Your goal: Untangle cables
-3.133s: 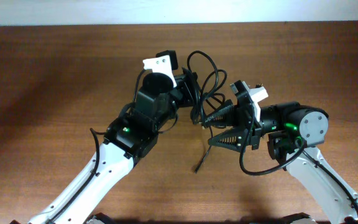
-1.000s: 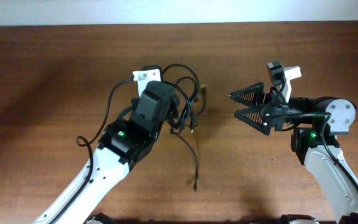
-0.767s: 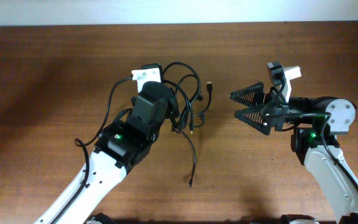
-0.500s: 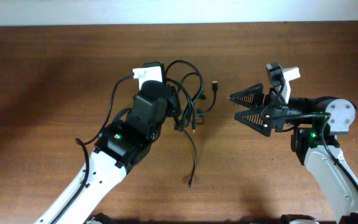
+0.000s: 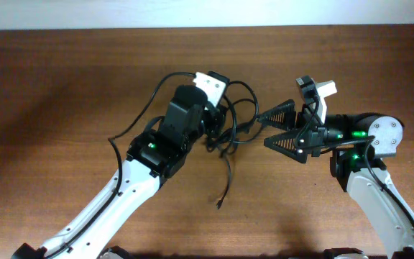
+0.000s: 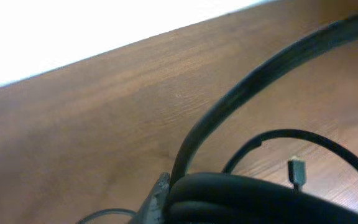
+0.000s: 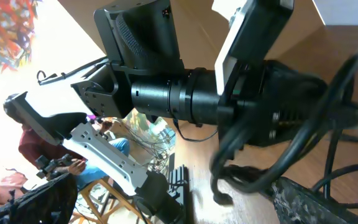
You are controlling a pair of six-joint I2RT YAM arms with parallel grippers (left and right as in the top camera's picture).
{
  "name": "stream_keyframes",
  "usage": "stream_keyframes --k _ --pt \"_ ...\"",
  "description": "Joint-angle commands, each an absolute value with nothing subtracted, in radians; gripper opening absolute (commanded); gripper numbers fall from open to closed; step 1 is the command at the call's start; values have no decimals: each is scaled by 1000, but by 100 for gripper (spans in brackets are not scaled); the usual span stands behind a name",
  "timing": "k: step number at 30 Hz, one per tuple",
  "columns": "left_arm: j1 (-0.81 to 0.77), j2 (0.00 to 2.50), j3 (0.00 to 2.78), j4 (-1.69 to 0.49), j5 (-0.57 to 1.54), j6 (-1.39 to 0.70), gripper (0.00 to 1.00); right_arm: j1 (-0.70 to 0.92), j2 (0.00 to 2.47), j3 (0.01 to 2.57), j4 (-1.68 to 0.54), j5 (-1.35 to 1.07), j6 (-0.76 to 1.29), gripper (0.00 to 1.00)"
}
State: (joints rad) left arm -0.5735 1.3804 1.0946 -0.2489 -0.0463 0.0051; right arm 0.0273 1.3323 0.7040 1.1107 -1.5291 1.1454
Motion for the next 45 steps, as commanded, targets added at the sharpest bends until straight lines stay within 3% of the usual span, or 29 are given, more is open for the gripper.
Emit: stream_keyframes --k 1,13,20,29,33,35,38,42,45 --pt "-569 1374 1100 -256 -14 204 99 33 1325 715 1118 -1538 1141 100" --pt "-568 1375 1100 -443 -75 207 99 32 1325 715 1112 -1537 1142 100" --pt "-568 1375 1100 -553 -52 93 99 30 1327 715 1024 -1465 1137 99" --pt "-568 1475 1100 -607 -38 366 99 -94 1333 715 1024 -1468 1142 99" --pt "-569 1545 1100 -604 176 526 97 -138 1333 715 1024 -1497 1142 99" --pt "-569 1578 1100 -579 191 575 95 -142 1333 715 1024 -1497 1142 99" --pt "-568 1638 1100 -511 191 595 100 -144 1333 715 1024 -1512 1141 99" --pt "-568 1708 1100 -440 187 633 84 -147 1333 715 1024 -1522 1140 99" --pt "-568 1726 1100 -400 187 633 45 -159 1333 715 1024 -1541 1134 99"
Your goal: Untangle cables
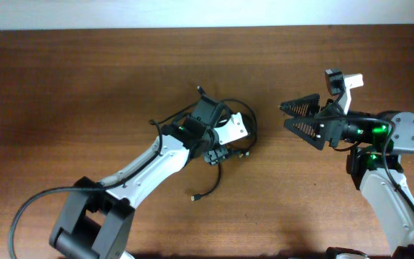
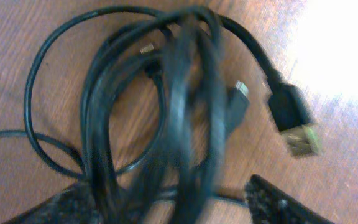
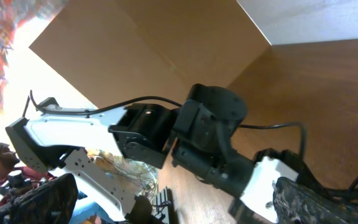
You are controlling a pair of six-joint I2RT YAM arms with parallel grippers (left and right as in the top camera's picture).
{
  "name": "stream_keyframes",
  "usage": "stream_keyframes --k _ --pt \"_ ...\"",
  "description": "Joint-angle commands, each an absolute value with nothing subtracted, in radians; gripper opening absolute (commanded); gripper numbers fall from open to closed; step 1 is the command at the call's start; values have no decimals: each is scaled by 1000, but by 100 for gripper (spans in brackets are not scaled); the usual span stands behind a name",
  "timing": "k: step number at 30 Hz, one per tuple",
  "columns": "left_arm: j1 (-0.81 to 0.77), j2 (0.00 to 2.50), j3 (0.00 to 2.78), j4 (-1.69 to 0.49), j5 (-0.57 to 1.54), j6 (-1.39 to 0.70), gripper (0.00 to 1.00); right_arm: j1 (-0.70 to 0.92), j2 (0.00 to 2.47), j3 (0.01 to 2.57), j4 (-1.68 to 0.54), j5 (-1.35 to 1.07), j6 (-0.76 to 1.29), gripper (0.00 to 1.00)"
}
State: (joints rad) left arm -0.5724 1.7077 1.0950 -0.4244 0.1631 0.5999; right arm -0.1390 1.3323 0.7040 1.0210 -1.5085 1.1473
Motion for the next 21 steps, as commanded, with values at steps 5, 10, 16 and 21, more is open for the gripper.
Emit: stream_keyframes --k 5,10,16,21 --pt "-568 1735 1100 -382 187 633 0 -193 1333 715 1024 -1545 1134 99" --pt "-569 1718 1101 -379 188 633 0 -198 1333 715 1024 -1552 1135 99" --pt "-568 1481 1102 -375 196 636 0 -198 1333 714 1024 -1551 1142 99" --pt "-568 1238 1102 -405 390 801 0 -198 1333 715 1024 -1542 1141 99"
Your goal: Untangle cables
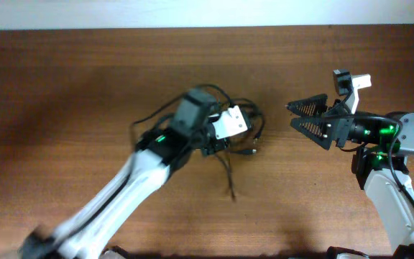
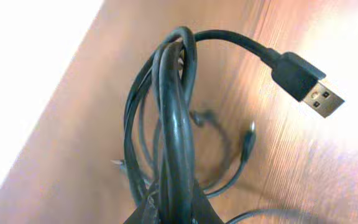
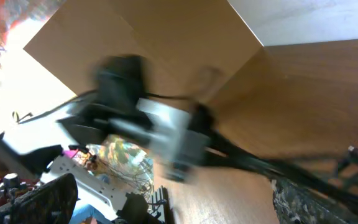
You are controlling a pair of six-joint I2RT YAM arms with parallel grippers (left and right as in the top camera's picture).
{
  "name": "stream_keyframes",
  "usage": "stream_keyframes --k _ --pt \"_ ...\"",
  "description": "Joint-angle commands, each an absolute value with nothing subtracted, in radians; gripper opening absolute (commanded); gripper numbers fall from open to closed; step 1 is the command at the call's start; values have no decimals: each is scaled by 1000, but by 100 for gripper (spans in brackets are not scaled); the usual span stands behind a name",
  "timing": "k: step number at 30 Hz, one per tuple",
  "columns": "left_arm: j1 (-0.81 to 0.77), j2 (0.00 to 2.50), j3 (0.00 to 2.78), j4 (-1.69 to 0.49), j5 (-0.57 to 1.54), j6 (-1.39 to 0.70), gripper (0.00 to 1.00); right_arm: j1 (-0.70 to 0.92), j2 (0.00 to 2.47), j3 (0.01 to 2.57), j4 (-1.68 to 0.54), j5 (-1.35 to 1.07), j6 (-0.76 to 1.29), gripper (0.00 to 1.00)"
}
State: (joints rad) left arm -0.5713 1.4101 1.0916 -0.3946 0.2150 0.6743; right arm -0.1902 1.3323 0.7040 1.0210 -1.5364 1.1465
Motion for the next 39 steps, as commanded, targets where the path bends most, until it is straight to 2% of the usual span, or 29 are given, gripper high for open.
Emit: stream_keyframes --k 1,9,23,30,39 --pt "-568 1197 1102 -418 408 830 0 -198 1333 714 1024 -1541 1141 99" --pt "-569 1060 1102 -473 408 884 0 -198 1333 715 1024 -1546 1142 99" --pt "-568 1072 1102 -376 468 971 0 -196 1333 714 1024 -1552 1142 99" --pt "-569 1132 1102 -299 536 986 0 -135 1333 714 1024 -1552 1145 99" --pt "-566 1139 1101 -296 422 989 0 -138 1333 714 1024 -1552 1145 99"
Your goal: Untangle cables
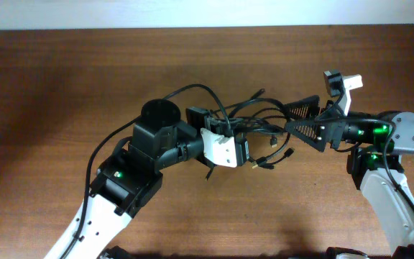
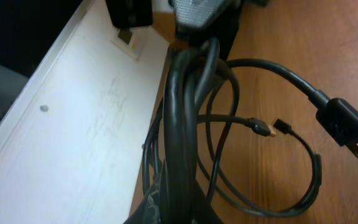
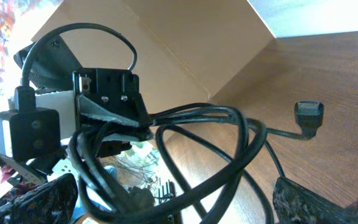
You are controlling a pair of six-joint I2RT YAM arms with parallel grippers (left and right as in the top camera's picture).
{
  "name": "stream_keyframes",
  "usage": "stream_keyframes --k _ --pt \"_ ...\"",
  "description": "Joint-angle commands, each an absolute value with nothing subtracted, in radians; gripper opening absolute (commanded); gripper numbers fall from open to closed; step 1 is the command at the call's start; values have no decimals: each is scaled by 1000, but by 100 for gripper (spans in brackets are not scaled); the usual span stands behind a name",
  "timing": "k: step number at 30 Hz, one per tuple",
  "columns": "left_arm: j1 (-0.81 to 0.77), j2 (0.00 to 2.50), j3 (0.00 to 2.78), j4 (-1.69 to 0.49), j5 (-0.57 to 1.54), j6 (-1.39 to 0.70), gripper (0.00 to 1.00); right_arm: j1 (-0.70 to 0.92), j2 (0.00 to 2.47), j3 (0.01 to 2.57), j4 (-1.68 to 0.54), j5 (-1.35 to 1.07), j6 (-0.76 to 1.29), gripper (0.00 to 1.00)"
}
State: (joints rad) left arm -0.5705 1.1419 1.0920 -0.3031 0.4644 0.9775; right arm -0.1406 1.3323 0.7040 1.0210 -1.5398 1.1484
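A tangled bundle of black cables [image 1: 257, 137] hangs above the wooden table [image 1: 63, 79]. My left gripper [image 1: 236, 140] is shut on it. The left wrist view shows the thick strands [image 2: 182, 124] clamped in the left gripper [image 2: 179, 208], with a USB-A plug [image 2: 353, 127] and a small plug [image 2: 263, 129] dangling. My right gripper [image 1: 287, 119] stands open at the bundle's right side. In the right wrist view, cable loops [image 3: 229, 155] cross between the spread fingers [image 3: 316, 199] of the right gripper [image 3: 179, 205]. Whether they touch the pads is unclear.
The white wall edge [image 1: 192, 11] runs along the far side of the table. A loose plug [image 3: 308, 115] hangs from the bundle over the wood. Both arms meet at the table's middle right; bare wood lies left and front.
The left gripper has carried the bundle right and toward the right gripper. The cables now fan out, with loops lying between the right gripper's open jaws, which stood clear of them before.
First the left gripper held the bundle up close to the open right gripper. Then the bundle lay on the table under an open left gripper, the right one drawn back. Then the left was shut on it again, and now holds it at the right jaws.
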Motion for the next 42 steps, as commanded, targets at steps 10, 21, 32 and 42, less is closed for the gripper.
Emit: stream_keyframes --k 10,21,32,42 --pt "-567 1124 1102 -223 452 905 0 -139 1333 714 1024 -1552 1129 99" --pt "-567 1028 1102 -228 463 916 0 -139 1333 714 1024 -1552 1111 100" --pt "-567 1028 1102 -463 649 1113 0 -178 1333 715 1024 -1509 1113 100" --pt "-567 1074 1101 -513 660 1114 0 -196 1332 715 1024 -1542 1142 100"
